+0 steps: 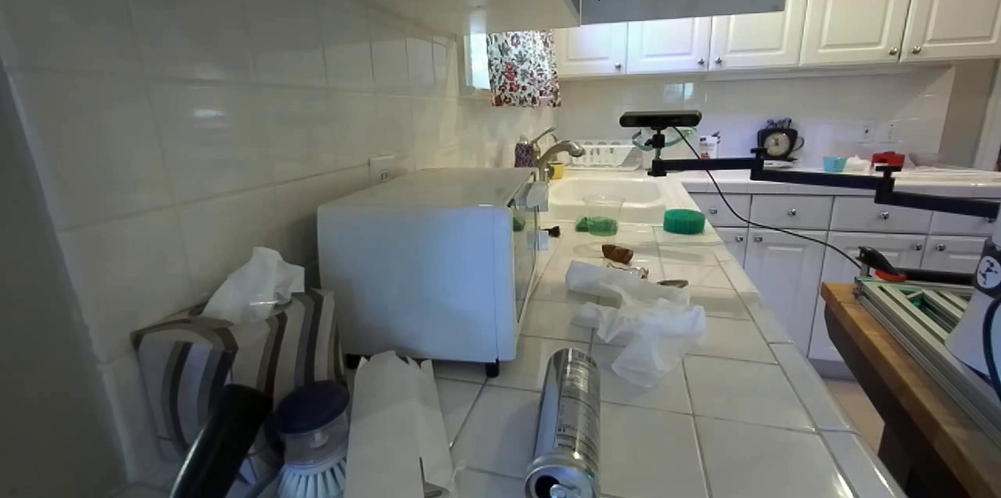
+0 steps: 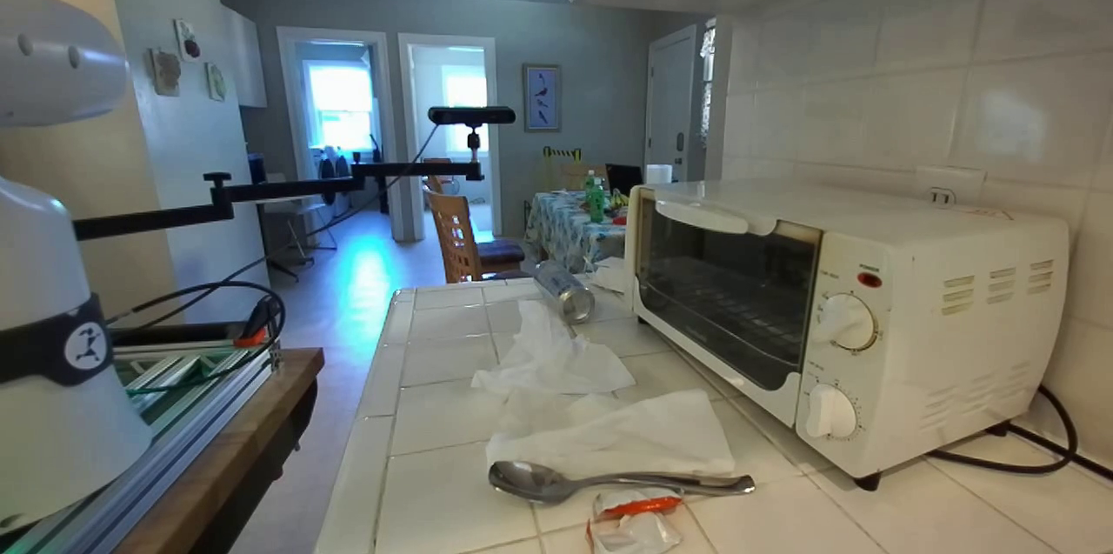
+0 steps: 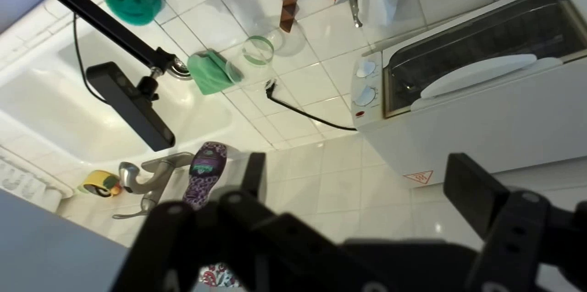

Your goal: Close the open cabinet door

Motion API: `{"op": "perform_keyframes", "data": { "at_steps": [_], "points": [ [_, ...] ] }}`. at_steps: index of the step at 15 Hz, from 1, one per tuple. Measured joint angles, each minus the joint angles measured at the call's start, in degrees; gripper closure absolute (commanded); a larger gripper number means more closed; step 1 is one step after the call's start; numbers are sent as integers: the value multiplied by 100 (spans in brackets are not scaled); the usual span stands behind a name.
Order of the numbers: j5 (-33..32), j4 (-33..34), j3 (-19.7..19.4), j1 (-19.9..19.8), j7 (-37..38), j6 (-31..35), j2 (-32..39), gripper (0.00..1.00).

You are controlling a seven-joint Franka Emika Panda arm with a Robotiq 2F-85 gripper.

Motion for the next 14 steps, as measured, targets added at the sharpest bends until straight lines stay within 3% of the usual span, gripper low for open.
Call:
{"op": "perform_keyframes", "data": {
  "at_steps": [5, 14],
  "points": [
    [-215, 209, -113, -240, 63, -383, -159, 0],
    [-380, 487, -853, 19, -1075, -675, -415, 0]
  ]
}}
